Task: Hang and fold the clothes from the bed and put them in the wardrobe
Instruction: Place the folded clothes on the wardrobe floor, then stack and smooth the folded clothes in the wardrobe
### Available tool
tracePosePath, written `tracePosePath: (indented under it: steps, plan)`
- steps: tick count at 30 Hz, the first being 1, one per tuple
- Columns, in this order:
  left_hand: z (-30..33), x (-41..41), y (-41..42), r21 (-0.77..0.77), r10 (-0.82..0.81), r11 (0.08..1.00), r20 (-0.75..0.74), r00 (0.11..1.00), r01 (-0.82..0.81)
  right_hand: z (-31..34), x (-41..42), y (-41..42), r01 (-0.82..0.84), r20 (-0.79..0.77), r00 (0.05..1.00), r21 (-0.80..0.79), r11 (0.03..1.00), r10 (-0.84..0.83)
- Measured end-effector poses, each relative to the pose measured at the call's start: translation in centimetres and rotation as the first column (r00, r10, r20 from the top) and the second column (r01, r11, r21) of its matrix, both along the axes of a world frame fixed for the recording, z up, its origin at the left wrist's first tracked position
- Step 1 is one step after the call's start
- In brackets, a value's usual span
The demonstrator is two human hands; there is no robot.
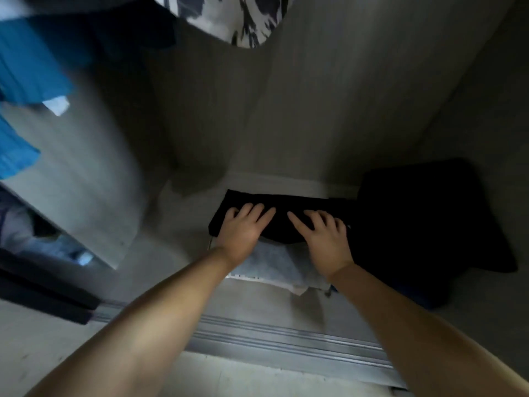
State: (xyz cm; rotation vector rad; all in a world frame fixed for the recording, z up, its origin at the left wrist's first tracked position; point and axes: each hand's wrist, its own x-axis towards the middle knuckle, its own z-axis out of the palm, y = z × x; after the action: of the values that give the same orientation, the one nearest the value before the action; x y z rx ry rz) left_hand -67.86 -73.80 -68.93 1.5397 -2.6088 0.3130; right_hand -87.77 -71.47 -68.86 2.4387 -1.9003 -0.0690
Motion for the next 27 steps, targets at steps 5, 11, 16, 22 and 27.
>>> tracePosePath:
  steps: [5,11,16,22,27]
  plan:
    - [-8.5,0.0,2.3,0.263,0.091,0.962,-0.052,0.994,-0.074,-5.9,-0.3,2.1,0.043,-0.003,0.999,0.262,0.964,-0.043]
    - [-7.2,-0.1,1.9,0.474,0.098,0.872,0.080,0.992,-0.124,-4.4,-0.8,1.8,0.034,-0.045,0.999,0.434,0.900,-0.017]
    - [2.6,-0.8,3.1,0.539,0.052,0.835,0.126,0.991,-0.112,4.8,-1.0,1.9,0.072,0.028,0.995,0.475,0.877,-0.097]
    - [17.1,-2.5,5.7,0.600,0.084,0.796,0.025,0.996,-0.082,18.8,-2.0,4.8,0.124,0.054,0.983,0.494,0.861,-0.173]
    - [28.9,-5.2,8.9,0.686,0.102,0.726,-0.035,0.994,-0.050,29.8,-2.0,7.8,0.175,0.077,0.961,0.576,0.798,-0.266]
